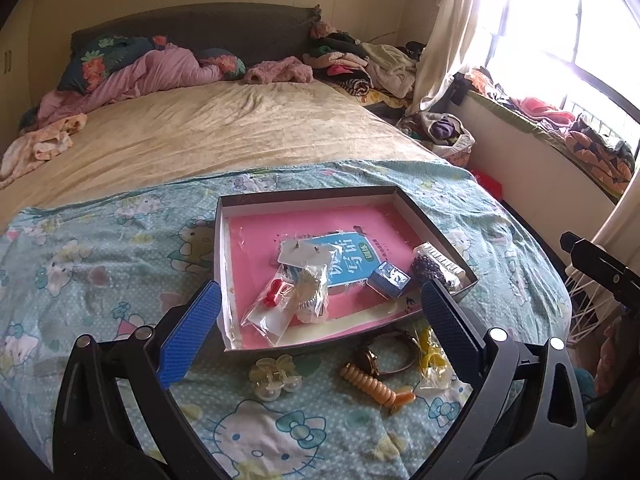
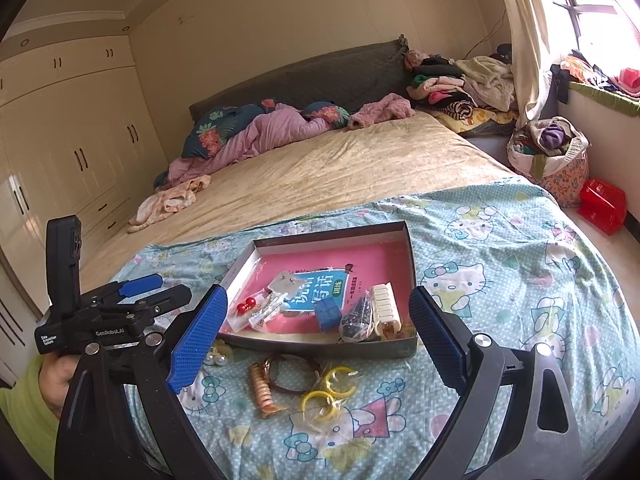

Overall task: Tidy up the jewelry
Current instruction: 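Open both tools and withdraw them from the box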

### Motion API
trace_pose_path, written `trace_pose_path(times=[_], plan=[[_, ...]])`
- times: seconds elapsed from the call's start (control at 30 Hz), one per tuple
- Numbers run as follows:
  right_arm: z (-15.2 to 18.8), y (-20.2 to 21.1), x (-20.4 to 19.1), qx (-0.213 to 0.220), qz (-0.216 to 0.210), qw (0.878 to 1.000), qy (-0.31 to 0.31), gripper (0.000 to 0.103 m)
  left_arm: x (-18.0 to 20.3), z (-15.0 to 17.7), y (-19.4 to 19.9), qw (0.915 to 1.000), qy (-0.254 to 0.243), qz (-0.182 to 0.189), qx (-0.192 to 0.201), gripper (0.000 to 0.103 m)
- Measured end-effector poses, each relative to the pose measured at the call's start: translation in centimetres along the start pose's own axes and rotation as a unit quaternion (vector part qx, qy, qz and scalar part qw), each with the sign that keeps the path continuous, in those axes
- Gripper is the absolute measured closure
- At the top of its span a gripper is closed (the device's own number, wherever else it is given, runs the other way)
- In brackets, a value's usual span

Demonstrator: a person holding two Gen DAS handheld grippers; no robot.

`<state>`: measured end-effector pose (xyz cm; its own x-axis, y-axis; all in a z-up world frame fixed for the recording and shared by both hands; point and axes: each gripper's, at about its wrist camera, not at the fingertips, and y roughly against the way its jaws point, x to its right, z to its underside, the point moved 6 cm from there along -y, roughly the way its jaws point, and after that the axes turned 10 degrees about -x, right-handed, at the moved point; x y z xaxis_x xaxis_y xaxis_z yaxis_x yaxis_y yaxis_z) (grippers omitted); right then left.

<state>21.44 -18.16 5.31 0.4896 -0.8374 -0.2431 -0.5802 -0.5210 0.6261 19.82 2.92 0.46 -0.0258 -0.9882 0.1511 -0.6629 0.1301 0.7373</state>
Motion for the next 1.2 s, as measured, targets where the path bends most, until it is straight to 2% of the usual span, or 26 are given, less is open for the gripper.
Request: trace_pose_path(times=[0.4,0.93,1.2], plan=[[1.4,0.5,-1.1,-0.015,-0.003,1.000,0.014,0.012,-0.2,2.0,1.0,0.9999,-0.007,-0.003,-0.008,0.010],[4.6,-0.8,-1.1,-0.064,-0.009,0.998,0.014,0.012,0.8,6.3,-0.8,0.9979,-0.025,0.009,-0.058,0.010],[6.3,-1.6,-1.2,-0.088,-0.005,0.996,0.019,0.012,1.0,7.5,-1.4,0.9968,-0.033,0.004,-0.072,0.010]])
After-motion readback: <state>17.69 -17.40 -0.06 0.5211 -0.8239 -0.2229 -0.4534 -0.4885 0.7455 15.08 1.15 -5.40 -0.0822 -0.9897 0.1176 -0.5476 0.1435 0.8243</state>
